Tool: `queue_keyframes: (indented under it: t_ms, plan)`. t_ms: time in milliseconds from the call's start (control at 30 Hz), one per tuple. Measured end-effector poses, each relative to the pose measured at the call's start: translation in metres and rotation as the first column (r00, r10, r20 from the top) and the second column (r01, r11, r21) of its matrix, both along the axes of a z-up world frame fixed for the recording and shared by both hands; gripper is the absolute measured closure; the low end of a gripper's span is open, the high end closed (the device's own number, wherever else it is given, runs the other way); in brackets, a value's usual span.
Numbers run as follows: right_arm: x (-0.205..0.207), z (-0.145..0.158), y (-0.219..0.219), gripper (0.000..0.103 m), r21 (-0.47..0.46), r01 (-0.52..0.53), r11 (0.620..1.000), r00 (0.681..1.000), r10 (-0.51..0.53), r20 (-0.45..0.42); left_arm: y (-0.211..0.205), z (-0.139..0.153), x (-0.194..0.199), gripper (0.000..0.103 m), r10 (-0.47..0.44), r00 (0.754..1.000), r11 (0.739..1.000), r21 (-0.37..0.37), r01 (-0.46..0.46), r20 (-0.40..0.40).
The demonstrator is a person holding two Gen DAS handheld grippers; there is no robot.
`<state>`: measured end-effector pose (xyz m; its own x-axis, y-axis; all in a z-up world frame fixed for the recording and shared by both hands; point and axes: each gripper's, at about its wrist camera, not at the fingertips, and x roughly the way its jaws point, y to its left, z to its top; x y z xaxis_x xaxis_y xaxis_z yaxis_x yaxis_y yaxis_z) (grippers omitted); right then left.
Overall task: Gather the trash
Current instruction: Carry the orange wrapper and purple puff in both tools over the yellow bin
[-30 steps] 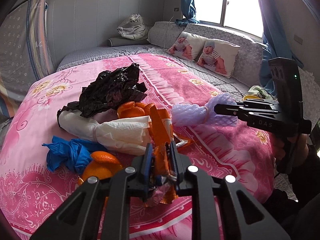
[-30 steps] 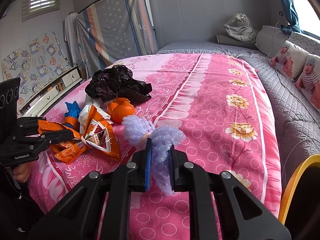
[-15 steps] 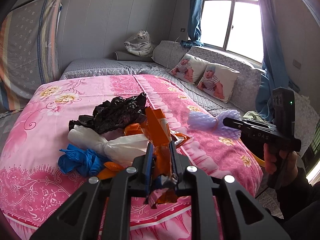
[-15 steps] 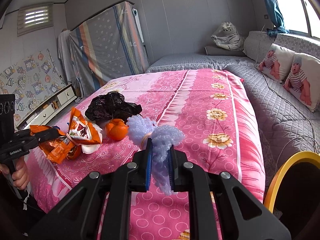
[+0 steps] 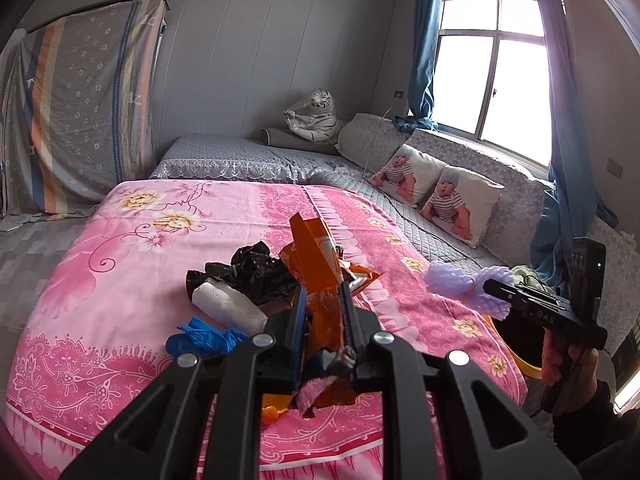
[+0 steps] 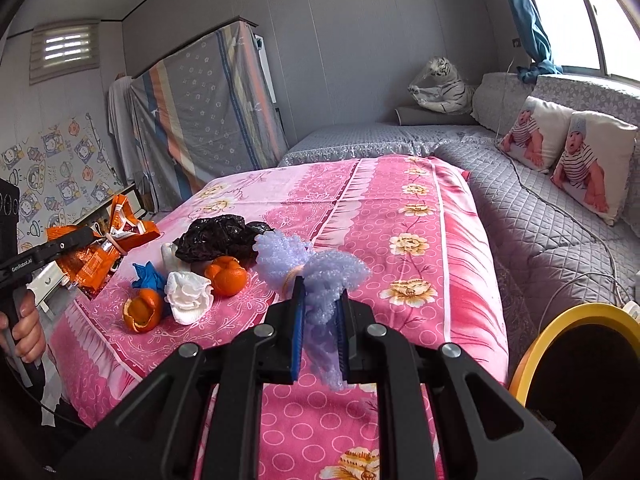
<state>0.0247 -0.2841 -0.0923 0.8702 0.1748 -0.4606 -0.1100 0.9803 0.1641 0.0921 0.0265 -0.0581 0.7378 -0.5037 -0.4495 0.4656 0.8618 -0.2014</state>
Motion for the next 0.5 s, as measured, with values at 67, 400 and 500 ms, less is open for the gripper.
queue_keyframes:
  t_ms: [67,400,500]
  plan:
    - [-0.002,0.001,-0.003,0.090,0.004,0.008,1.000,1.000,-0.008,0.006,-0.003,0.004,0.001,0.088,0.011,1.000,1.000,0.009,-0.011,0.006]
    - [-0.015,0.007,-0.019,0.090,0.017,0.054,0.998,0.998,-0.055,0.036,-0.039,0.019,0.005,0.088,-0.019,1.000,0.999,0.029,0.018,0.022]
    - [-0.017,0.007,-0.026,0.090,0.020,0.074,0.997,0.996,-0.075,0.038,-0.054,0.023,0.008,0.088,-0.034,0.999,0.999,0.037,0.033,0.020]
